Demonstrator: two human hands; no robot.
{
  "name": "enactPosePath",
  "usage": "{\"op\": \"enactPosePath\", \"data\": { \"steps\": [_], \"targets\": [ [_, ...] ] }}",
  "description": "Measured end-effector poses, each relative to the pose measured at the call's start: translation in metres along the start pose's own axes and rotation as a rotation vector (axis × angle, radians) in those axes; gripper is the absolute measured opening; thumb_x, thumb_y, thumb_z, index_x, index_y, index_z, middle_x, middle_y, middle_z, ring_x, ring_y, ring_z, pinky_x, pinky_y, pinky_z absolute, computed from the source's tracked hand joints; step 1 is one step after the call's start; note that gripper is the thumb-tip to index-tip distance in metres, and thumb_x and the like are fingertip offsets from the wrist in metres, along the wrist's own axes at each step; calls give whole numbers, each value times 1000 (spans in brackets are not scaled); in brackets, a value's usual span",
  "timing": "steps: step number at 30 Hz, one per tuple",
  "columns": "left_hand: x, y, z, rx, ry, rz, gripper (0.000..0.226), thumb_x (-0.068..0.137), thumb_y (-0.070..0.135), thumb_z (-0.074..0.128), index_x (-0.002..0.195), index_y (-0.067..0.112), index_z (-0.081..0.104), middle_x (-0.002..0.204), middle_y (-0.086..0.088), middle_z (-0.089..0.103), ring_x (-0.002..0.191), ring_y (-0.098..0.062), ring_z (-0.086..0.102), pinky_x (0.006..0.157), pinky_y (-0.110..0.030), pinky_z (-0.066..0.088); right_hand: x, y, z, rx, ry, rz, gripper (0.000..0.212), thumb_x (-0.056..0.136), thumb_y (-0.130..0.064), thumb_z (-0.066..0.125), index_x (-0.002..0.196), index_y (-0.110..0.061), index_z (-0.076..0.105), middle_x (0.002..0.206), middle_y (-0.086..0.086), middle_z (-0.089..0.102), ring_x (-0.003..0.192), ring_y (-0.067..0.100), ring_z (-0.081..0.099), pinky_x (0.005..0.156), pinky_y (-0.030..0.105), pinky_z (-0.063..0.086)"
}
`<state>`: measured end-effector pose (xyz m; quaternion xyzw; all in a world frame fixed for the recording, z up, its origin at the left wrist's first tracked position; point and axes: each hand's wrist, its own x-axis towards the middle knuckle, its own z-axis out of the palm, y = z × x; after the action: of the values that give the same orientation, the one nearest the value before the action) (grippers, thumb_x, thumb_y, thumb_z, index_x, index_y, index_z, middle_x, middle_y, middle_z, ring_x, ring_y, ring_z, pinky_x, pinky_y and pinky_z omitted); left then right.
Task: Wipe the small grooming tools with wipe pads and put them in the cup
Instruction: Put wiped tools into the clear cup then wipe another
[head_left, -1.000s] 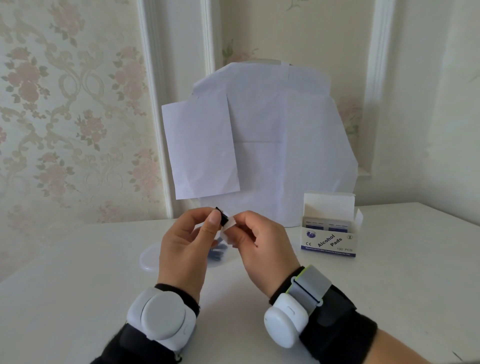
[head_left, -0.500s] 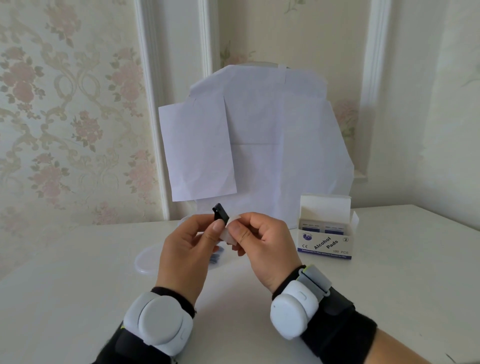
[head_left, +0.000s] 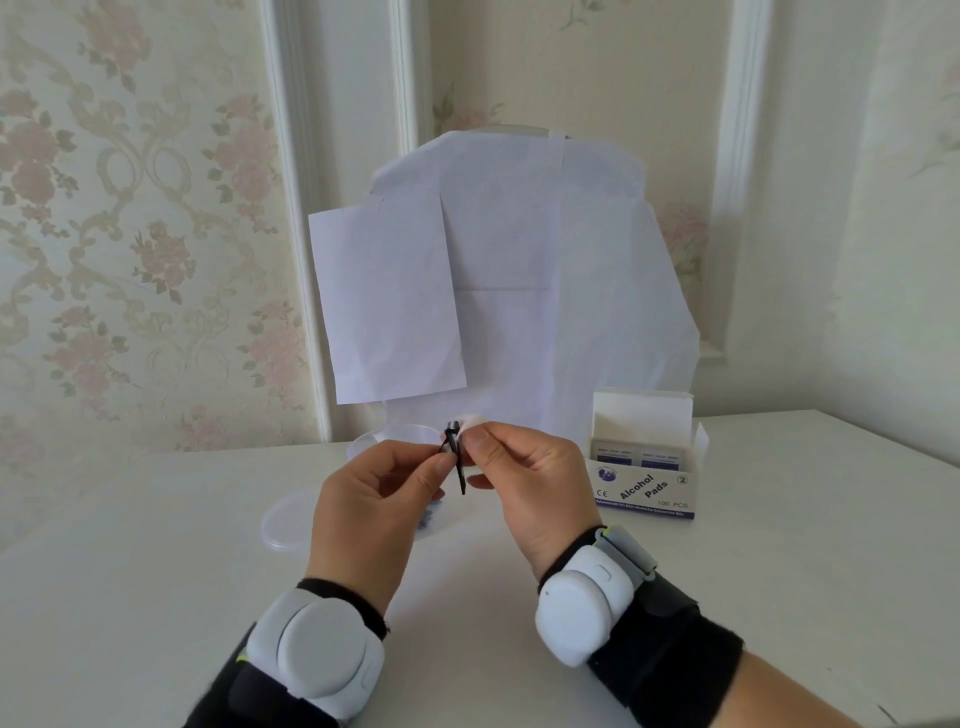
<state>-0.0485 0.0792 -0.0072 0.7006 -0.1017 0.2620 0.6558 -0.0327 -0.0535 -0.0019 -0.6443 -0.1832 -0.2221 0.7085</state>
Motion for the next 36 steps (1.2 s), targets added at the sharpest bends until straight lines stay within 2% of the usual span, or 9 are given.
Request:
{"op": "enactPosePath", "data": {
  "steps": [2, 5, 11, 14, 19, 25, 29, 33, 36],
  "targets": [
    [-1, -1, 1, 36, -8, 13, 4, 81, 20, 74, 79, 23, 75, 71, -3, 74, 73, -27, 71, 72, -49, 59, 0, 1, 2, 15, -13, 19, 15, 91, -15, 67, 86, -24, 79, 85, 0, 78, 85, 21, 73, 75, 32, 60],
    [-2, -2, 1, 105, 4, 44, 6, 81, 25, 74, 77, 29, 74, 71, 3, 73, 73, -26, 70, 74, -50, 58, 0, 4, 1, 9, -10, 24, 14, 90, -19, 70, 83, -25, 80, 85, 9, 76, 88, 31, 70, 83, 45, 59],
    [-3, -1, 2, 241, 22, 111, 9, 82, 31, 72, 74, 33, 71, 67, 15, 70, 65, -9, 66, 69, -32, 55, 0, 4, 1, 0, -60, 27, 10, 87, -19, 73, 94, -23, 78, 91, 0, 78, 93, 15, 73, 92, 44, 56],
    [-4, -1, 3, 288, 20, 126, 8, 82, 34, 71, 74, 35, 71, 67, 17, 69, 64, -7, 64, 66, -26, 53, 0, 4, 1, -4, -50, 20, 8, 81, -26, 74, 88, -25, 77, 88, 2, 78, 91, 18, 74, 90, 45, 57],
    [-5, -1, 5, 316, -4, 143, 6, 84, 34, 68, 80, 37, 72, 70, 11, 71, 67, -9, 66, 69, -30, 57, 1, 1, -2, 54, -24, 56, 5, 88, -12, 71, 84, -12, 74, 83, 9, 76, 83, 24, 73, 83, 43, 60],
    [-8, -1, 7, 433, -19, 314, 17, 91, 22, 63, 103, 27, 73, 80, 13, 66, 75, -6, 63, 71, -21, 53, 3, -1, -2, 209, 30, 213, 6, 86, -16, 73, 81, -11, 74, 81, 12, 74, 79, 24, 71, 71, 34, 58],
    [-7, -2, 8, 475, 26, 366, 17, 92, 17, 63, 101, 24, 75, 76, 13, 62, 77, -5, 58, 69, -11, 46, 3, -5, -4, 299, 38, 277, 13, 89, -16, 70, 79, -8, 72, 80, 12, 73, 77, 23, 71, 66, 31, 56],
    [-1, 0, -1, 408, 162, 230, 15, 93, 18, 61, 95, 22, 75, 80, 14, 63, 79, 3, 57, 67, -3, 40, 6, -6, -7, 263, 170, 280, 17, 90, -20, 69, 74, -15, 71, 80, 12, 75, 74, 23, 72, 60, 31, 54],
    [7, -1, -13, 364, 297, 77, 17, 94, 23, 58, 98, 24, 75, 84, 8, 68, 77, -8, 60, 71, -16, 42, 7, -5, -9, 199, 219, 277, 22, 91, -24, 68, 71, -13, 67, 77, 10, 74, 71, 19, 71, 56, 28, 52]
  ]
}}
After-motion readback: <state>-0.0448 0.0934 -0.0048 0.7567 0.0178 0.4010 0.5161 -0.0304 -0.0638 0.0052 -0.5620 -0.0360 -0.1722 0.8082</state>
